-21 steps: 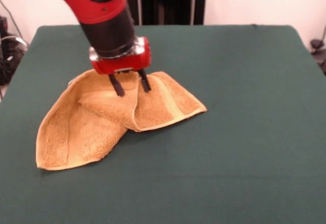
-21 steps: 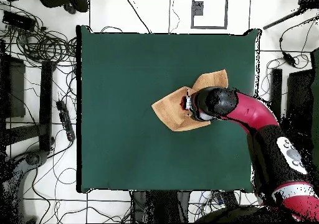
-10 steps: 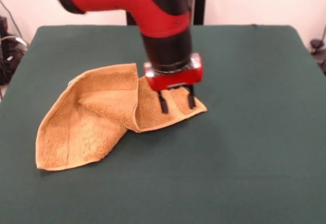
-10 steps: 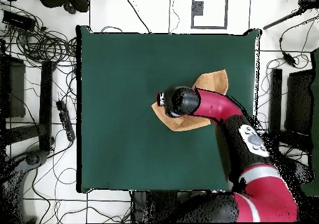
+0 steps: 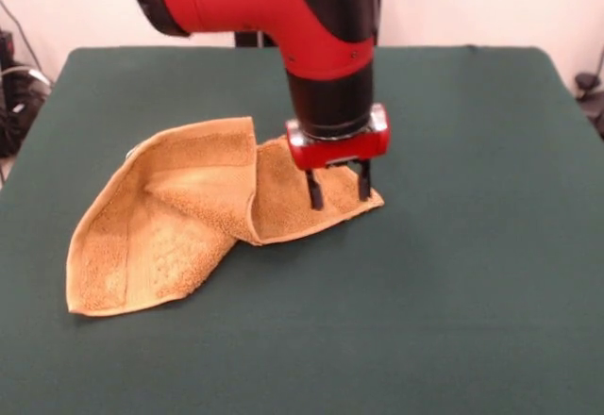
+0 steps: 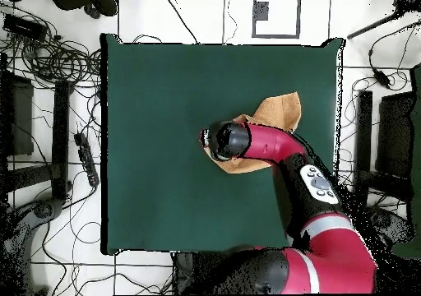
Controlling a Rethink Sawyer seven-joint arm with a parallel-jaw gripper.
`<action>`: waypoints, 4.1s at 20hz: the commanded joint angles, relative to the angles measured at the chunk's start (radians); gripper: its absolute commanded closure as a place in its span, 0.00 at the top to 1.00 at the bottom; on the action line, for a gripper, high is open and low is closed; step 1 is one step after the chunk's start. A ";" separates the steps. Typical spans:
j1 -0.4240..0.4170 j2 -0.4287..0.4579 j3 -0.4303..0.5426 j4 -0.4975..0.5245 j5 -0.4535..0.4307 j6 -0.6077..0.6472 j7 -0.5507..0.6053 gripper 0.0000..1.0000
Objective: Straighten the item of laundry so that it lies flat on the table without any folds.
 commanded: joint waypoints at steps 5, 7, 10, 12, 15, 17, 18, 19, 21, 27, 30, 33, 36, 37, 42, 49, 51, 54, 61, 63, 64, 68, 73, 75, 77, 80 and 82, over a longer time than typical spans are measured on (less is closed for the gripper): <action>-0.042 0.014 -0.036 0.096 -0.075 0.020 0.040 1.00; -0.020 0.030 -0.053 0.081 -0.091 -0.015 0.063 1.00; -0.013 0.046 -0.058 0.069 -0.096 -0.032 0.076 1.00; -0.017 0.050 -0.055 0.073 -0.102 -0.052 0.081 1.00; -0.011 0.069 -0.057 0.072 -0.108 -0.074 0.097 1.00; 0.011 0.090 -0.077 0.072 -0.112 -0.109 0.131 1.00; 0.026 0.099 -0.090 0.074 -0.116 -0.135 0.151 1.00; 0.036 0.101 -0.102 0.083 -0.123 -0.175 0.167 1.00; 0.029 0.100 -0.098 0.096 -0.124 -0.196 0.150 1.00; -0.057 0.002 -0.044 0.246 -0.164 -0.246 0.071 1.00; -0.081 -0.042 -0.044 0.307 -0.194 -0.254 0.045 1.00; -0.106 -0.087 -0.034 0.354 -0.220 -0.247 0.015 1.00; -0.166 -0.156 0.005 0.433 -0.250 -0.250 -0.024 1.00; -0.187 -0.179 0.018 0.457 -0.262 -0.244 -0.041 1.00; -0.322 -0.248 0.095 0.547 -0.341 -0.234 -0.118 1.00; -0.521 -0.193 0.231 0.546 -0.442 -0.194 -0.213 1.00; -0.567 -0.151 0.264 0.525 -0.454 -0.173 -0.227 1.00; -0.599 -0.121 0.300 0.489 -0.483 -0.121 -0.256 1.00; -0.688 -0.015 0.377 0.397 -0.536 -0.028 -0.355 1.00; -0.712 0.008 0.398 0.375 -0.556 0.000 -0.393 1.00; -0.728 0.013 0.409 0.373 -0.567 0.014 -0.412 1.00; -0.770 0.030 0.457 0.387 -0.531 0.041 -0.369 1.00; -0.768 -0.163 0.571 0.542 -0.312 0.140 -0.169 1.00; -0.822 -0.221 0.663 0.597 -0.194 0.213 -0.148 1.00; -0.876 -0.265 0.746 0.629 -0.087 0.290 -0.142 1.00; -0.932 -0.327 0.846 0.655 0.063 0.380 -0.095 1.00; -0.937 -0.380 0.882 0.658 0.154 0.440 -0.045 1.00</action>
